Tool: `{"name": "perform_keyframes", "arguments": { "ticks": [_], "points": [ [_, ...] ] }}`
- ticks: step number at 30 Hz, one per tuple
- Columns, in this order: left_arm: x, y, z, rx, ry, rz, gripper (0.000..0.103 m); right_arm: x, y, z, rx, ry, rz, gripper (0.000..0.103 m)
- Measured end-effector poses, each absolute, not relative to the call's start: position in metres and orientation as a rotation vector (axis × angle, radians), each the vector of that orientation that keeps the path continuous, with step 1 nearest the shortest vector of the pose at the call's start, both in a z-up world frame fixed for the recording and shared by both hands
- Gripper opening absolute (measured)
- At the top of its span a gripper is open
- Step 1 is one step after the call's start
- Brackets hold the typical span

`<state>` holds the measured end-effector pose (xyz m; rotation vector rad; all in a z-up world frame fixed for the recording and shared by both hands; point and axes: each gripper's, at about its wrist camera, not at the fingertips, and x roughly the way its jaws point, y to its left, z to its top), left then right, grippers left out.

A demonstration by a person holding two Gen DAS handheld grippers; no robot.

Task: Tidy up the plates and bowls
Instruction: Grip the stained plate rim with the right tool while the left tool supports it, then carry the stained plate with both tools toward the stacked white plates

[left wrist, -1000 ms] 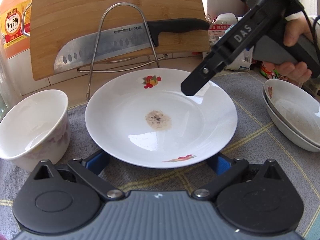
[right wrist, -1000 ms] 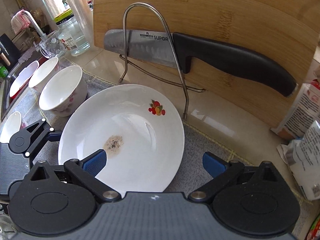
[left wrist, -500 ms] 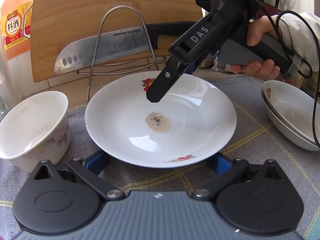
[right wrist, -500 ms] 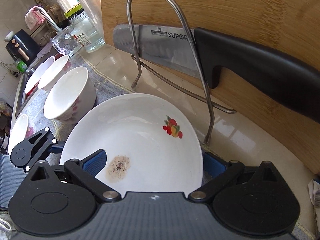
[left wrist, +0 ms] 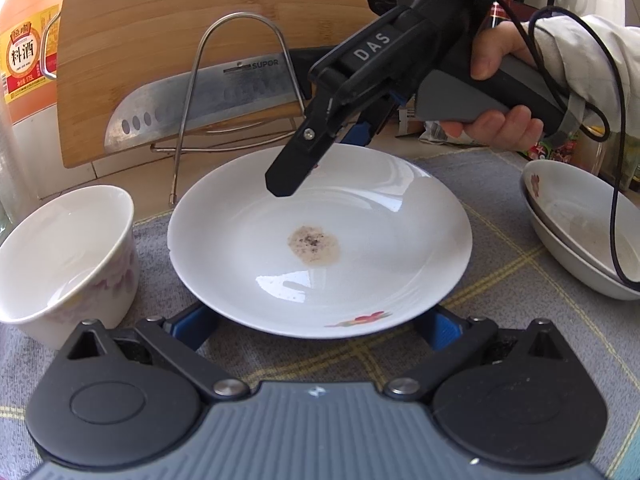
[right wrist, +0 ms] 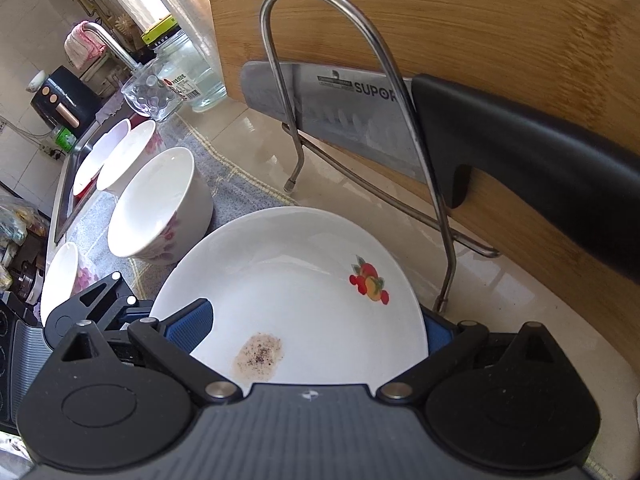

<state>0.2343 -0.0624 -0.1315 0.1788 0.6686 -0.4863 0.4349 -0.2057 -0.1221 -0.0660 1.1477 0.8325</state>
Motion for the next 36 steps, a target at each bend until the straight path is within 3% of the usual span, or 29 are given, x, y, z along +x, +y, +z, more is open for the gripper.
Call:
{"name": "perform_keyframes", "arguments": {
  "ticks": [36],
  "points": [
    [0.227,-0.059,-0.120,0.222,0.672,-0.507,0.101,0.419,-0.205,-0.116,-0.037,1.162,0.813,0.103]
  ]
}}
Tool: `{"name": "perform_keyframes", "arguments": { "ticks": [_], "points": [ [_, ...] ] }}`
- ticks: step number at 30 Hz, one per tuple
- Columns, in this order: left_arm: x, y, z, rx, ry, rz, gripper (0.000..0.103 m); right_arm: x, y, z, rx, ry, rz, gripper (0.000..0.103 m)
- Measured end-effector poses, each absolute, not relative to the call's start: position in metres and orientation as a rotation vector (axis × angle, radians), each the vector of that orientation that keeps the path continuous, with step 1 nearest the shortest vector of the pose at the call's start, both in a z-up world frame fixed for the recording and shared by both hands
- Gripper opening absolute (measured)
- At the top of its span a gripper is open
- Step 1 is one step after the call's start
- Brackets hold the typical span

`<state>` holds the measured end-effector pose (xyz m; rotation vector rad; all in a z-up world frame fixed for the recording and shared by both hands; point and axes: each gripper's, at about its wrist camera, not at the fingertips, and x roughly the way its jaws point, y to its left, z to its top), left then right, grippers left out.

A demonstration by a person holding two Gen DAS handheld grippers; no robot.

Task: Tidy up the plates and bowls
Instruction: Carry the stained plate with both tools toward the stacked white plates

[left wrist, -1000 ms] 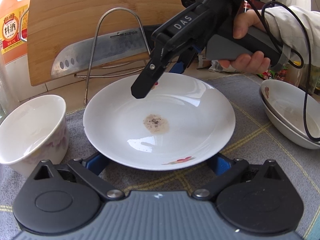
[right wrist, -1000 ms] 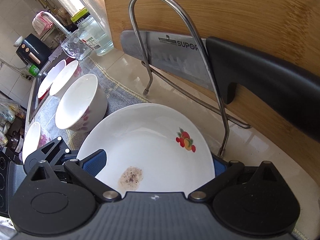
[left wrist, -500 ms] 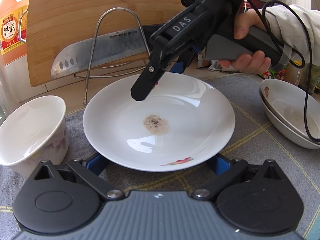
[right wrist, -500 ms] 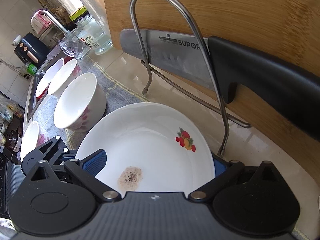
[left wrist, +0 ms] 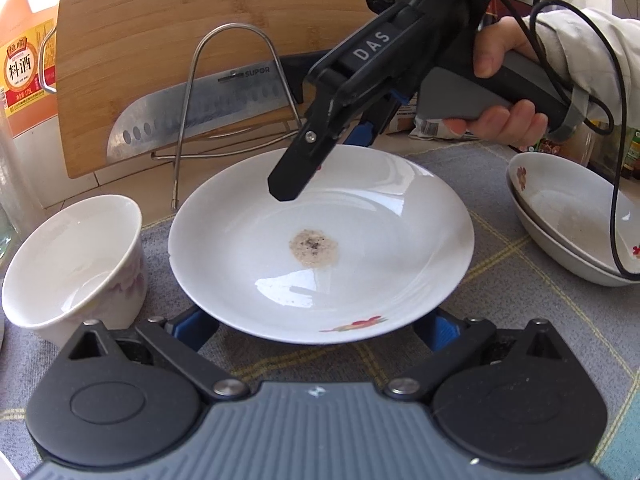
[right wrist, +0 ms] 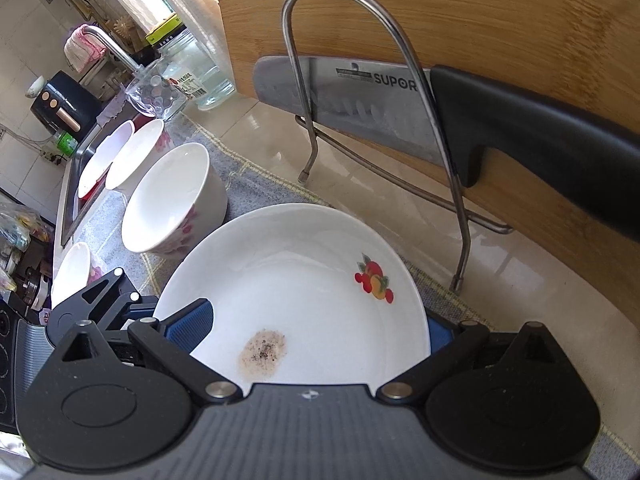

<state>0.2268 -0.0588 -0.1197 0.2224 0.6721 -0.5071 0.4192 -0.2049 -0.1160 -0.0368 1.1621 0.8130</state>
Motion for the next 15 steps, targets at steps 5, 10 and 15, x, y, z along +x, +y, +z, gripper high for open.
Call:
{"name": "perform_keyframes", "arguments": {
  "ticks": [5,10,15],
  "points": [
    [0.220,-0.058,-0.113,0.235,0.669,-0.511,0.101,0.409,-0.207,-0.112,-0.018,1.163,0.810,0.103],
    [0.210,-0.056,-0.107,0.249,0.656,-0.513,0.101,0.397,-0.208,-0.107,-0.002,1.160,0.804,0.103],
    [0.198,-0.056,-0.100,0.262,0.654,-0.519,0.101,0.383,-0.209,-0.100,0.009,1.148,0.802,0.103]
  ]
}}
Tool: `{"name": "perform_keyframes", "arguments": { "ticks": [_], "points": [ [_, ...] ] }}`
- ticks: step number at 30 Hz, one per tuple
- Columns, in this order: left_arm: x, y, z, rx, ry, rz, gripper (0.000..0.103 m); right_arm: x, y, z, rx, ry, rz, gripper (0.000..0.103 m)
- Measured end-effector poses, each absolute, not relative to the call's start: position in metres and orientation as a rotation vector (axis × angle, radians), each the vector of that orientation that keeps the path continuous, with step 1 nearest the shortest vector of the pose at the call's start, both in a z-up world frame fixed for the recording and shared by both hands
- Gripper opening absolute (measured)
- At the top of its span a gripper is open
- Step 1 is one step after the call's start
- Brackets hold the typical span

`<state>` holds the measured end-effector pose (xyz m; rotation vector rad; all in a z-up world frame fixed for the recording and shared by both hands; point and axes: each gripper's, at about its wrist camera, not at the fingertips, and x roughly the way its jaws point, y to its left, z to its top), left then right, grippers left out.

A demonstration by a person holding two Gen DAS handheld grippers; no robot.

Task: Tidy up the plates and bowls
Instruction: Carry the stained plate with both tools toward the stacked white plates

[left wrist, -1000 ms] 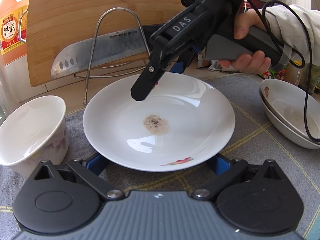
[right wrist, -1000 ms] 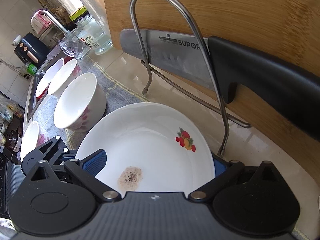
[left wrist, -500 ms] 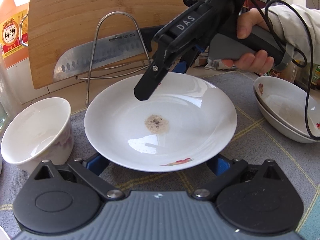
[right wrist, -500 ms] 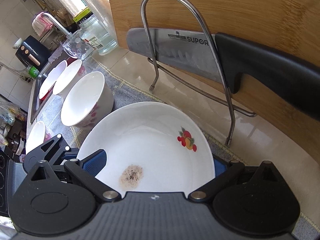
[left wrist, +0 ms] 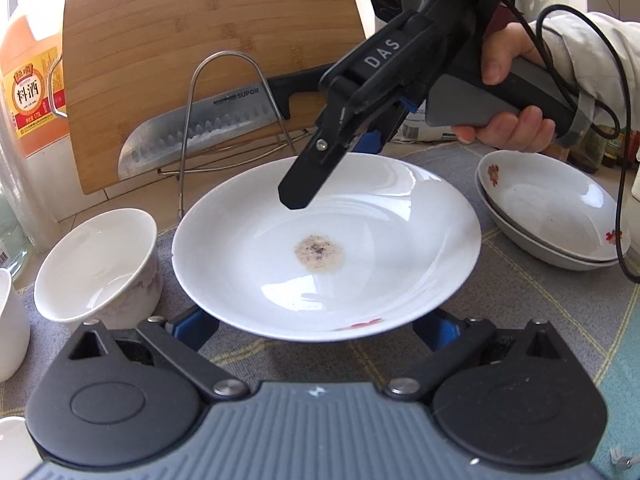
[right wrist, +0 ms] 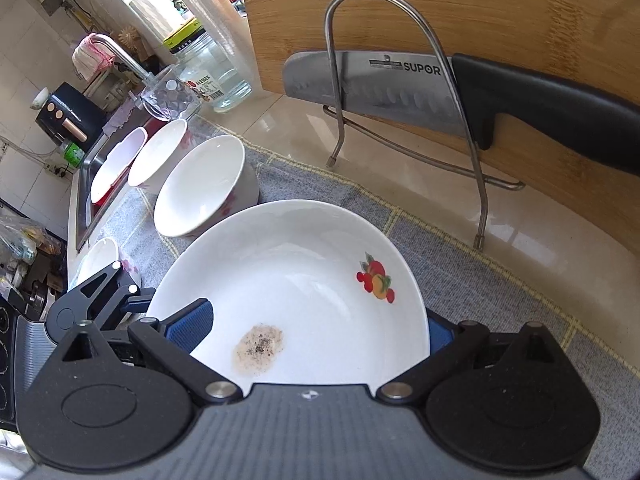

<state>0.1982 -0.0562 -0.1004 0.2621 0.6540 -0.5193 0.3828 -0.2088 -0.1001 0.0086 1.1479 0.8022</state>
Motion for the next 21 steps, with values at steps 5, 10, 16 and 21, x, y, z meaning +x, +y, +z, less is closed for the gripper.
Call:
{"name": "perform_keyframes", "arguments": {
  "ticks": [5,10,16,21],
  "points": [
    [0.186,-0.056,-0.095,0.274,0.655,-0.532,0.101,0.370,-0.211,-0.095,0.017,1.138,0.798,0.103],
    [0.175,-0.060,-0.089,0.289,0.654,-0.549,0.101,0.352,-0.217,-0.088,0.030,1.124,0.788,0.103],
    [0.163,-0.066,-0.084,0.306,0.648,-0.578,0.101,0.332,-0.227,-0.084,0.051,1.108,0.759,0.103],
    [0.152,-0.072,-0.081,0.314,0.643,-0.607,0.101,0.315,-0.240,-0.080,0.069,1.094,0.734,0.103]
  ]
}}
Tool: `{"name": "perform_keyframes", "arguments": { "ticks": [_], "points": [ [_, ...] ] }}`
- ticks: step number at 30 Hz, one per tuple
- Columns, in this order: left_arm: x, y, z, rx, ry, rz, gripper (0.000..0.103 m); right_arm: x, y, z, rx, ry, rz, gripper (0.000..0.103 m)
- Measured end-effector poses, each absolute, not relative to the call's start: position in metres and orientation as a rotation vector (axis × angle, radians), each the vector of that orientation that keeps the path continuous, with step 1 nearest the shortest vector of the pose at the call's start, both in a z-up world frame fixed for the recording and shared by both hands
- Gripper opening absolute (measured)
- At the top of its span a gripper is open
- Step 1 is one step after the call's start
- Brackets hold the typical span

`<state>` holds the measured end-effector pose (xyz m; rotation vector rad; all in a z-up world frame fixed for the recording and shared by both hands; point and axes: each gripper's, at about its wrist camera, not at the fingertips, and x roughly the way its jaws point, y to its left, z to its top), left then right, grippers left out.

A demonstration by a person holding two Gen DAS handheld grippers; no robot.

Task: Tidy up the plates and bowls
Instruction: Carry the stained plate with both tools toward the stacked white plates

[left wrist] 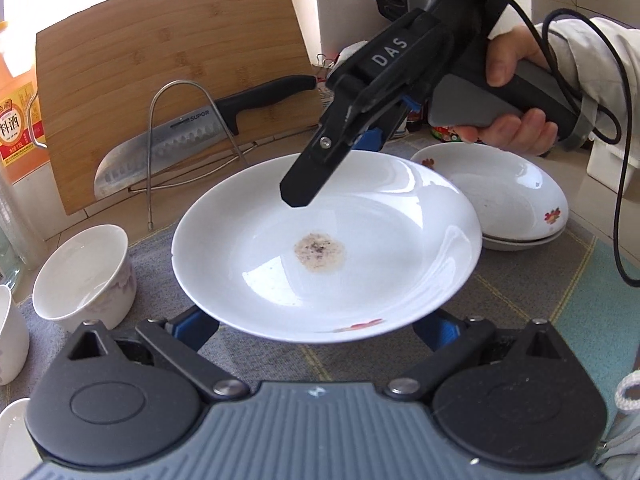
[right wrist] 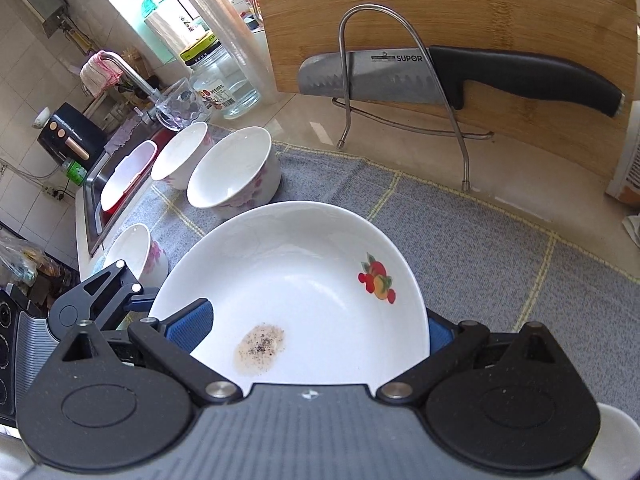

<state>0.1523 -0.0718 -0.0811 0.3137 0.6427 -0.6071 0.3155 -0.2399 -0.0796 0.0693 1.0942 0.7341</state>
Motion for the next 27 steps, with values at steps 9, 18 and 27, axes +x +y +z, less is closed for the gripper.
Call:
{"name": "perform_keyframes", "arguments": {
  "ticks": [9,18,27],
  "points": [
    [0.140,-0.086,-0.077,0.338,0.631,-0.664,0.101,0.288,-0.263,-0.074,0.093,1.076,0.678,0.103],
    [0.133,-0.104,-0.074,0.361,0.621,-0.724,0.101,0.267,-0.287,-0.069,0.124,1.056,0.621,0.103],
    [0.132,-0.121,-0.071,0.396,0.607,-0.791,0.101,0.250,-0.312,-0.067,0.162,1.037,0.557,0.103]
  ]
}}
